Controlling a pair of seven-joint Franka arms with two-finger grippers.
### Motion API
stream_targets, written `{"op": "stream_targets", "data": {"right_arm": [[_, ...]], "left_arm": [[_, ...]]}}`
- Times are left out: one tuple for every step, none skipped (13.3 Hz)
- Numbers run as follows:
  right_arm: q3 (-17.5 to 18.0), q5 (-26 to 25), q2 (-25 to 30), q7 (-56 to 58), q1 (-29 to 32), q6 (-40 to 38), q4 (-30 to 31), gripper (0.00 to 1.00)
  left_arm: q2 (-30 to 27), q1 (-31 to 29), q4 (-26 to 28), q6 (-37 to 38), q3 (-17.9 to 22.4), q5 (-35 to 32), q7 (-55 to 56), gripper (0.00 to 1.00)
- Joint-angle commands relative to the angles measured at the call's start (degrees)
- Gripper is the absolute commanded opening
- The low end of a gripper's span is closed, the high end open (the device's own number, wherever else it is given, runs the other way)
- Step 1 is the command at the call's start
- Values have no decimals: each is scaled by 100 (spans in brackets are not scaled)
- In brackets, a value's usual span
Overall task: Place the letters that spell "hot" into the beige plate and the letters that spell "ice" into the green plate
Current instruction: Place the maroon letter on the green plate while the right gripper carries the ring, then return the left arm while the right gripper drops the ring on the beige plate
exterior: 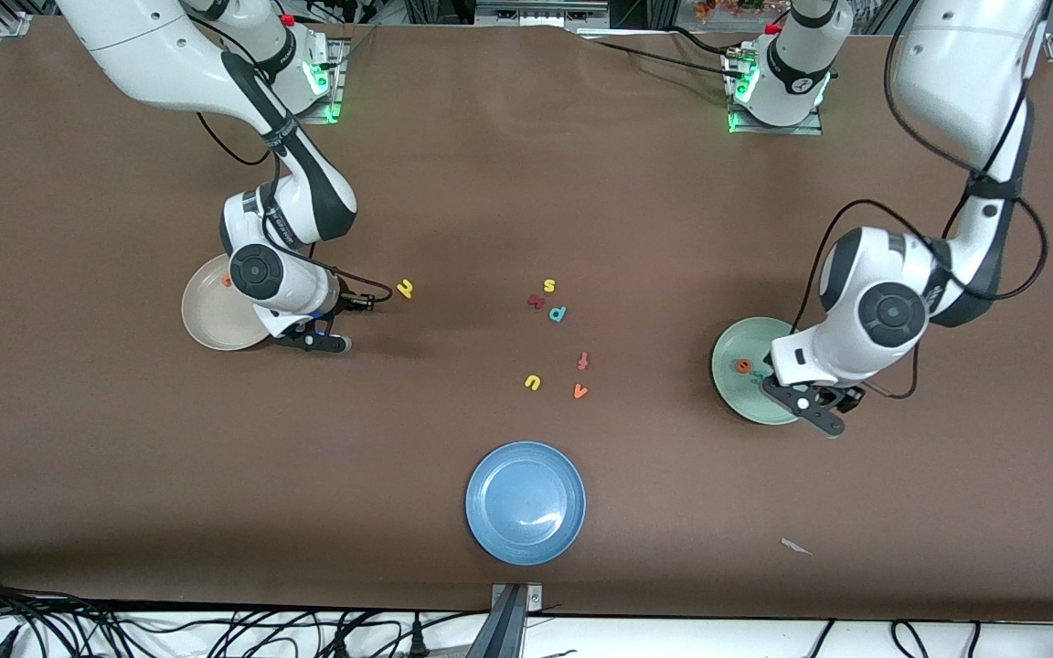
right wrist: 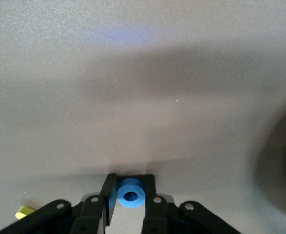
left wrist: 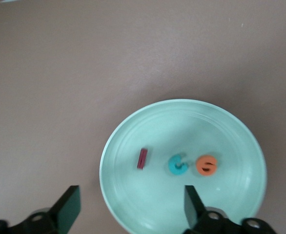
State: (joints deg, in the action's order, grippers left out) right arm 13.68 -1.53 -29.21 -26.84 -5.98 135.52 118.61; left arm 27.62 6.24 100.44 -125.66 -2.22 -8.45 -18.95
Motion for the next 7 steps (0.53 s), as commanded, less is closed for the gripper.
{"op": "stream_targets", "data": {"right_arm": [[65,4,-120,-14,-9,211,189,19],[65,4,-120,-23,-9,194,171,19],[65,4,-102,-23,-9,185,162,19],[65,4,-67,-23,-9,167,154,19],[65,4,-6,-23,-9,89,127,19],[65,4,38,12,-9,-60,40,19],[56,4,91,13,-9,-314,-83,19]], "left_arm": [[-678,35,-373,1477,3,386,897,100],[-792,70,-663,2014,3,414,1206,100],[-915,88,-823,2385,-6,423,1426,100],[-1099,88,-859,2589,-6,466,1629,100],[-1301,79,-851,2782,3,702,1822,100],[-1486,70,-868,3097,98,878,1990,100],[-1688,70,-955,3309,247,914,2122,100]]}}
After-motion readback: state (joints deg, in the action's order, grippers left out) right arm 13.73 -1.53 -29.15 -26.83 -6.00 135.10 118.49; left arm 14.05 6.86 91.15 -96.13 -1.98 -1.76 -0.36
